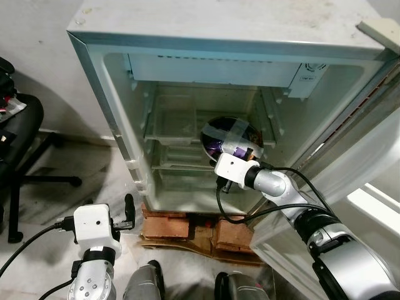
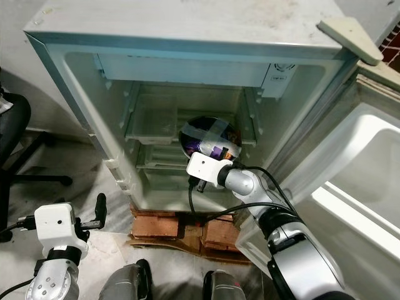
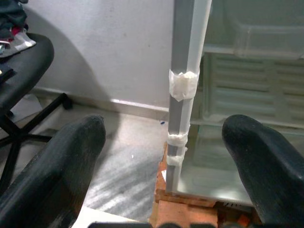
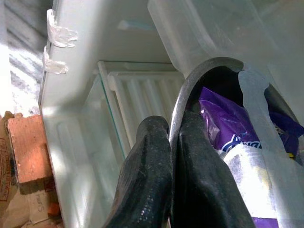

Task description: Restocking fridge

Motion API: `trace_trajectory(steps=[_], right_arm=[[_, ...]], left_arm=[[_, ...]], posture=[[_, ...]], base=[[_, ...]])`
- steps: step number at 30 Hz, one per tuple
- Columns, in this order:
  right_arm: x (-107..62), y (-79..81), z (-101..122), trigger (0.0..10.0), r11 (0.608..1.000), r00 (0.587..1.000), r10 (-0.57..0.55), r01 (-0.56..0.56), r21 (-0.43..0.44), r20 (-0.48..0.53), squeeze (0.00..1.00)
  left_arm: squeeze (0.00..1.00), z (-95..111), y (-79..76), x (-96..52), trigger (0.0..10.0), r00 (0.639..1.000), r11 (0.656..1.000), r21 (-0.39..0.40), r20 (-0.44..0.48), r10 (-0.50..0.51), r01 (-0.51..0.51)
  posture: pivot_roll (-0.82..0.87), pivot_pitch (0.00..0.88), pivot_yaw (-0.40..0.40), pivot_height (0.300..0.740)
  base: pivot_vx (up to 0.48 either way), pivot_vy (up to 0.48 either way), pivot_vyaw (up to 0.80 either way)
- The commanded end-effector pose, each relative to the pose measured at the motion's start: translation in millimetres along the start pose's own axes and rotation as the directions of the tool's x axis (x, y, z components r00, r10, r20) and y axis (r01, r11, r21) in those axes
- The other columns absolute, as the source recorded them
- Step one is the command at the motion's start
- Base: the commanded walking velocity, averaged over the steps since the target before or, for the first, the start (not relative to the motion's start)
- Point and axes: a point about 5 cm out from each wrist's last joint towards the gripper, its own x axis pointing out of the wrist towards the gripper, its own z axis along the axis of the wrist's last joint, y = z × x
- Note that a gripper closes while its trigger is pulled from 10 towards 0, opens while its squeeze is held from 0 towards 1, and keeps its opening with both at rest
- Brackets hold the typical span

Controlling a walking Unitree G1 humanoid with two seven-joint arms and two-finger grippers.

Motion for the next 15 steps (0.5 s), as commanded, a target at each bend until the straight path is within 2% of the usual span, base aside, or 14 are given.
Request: trace_trajectory(steps=[1,8,12,14,15], right_arm=[[5.0,-3.7,8,10.0,1.0,1.0,0.014,-0.013,-0.022,0.023,0.0],[21.7,-13.3,26,10.0,0.997,0.999,0.043,-0.042,-0.068,0.005,0.0],[25.2,-19.5,26,10.0,0.995,0.997,0.046,-0.052,-0.087,-0.062,0.0],[26.6,-24.1,28,10.0,0.992,0.996,0.045,-0.054,-0.112,-0.079,0.0],[27.5,-29.1,31,10.0,0.985,0.995,0.044,-0.058,-0.16,-0.094,0.0]], left_arm=[[0.0,2,0.5,-2.9,10.0,1.0,1.0,0.012,-0.004,0.009,-0.009],[0.0,4,-0.2,-10.1,10.0,1.0,1.0,0.016,-0.015,0.013,-0.013],[0.0,4,-0.2,-15.0,10.0,0.999,1.0,0.013,-0.026,0.022,-0.021],[0.0,4,-0.9,-16.3,10.0,0.999,1.0,0.012,-0.029,0.023,-0.022],[0.0,5,-1.8,-17.4,10.0,0.999,1.0,0.011,-0.032,0.023,-0.023]], posture=[[0.1,0.254,-0.049,0.74],[0.12,0.283,-0.066,0.74],[0.13,0.299,-0.075,0.74],[0.13,0.302,-0.076,0.74],[0.13,0.313,-0.078,0.74]], base=[[0.0,0.0,0.0],[0.0,0.0,0.0],[0.0,0.0,0.0],[0.0,0.0,0.0],[0.0,0.0,0.0]])
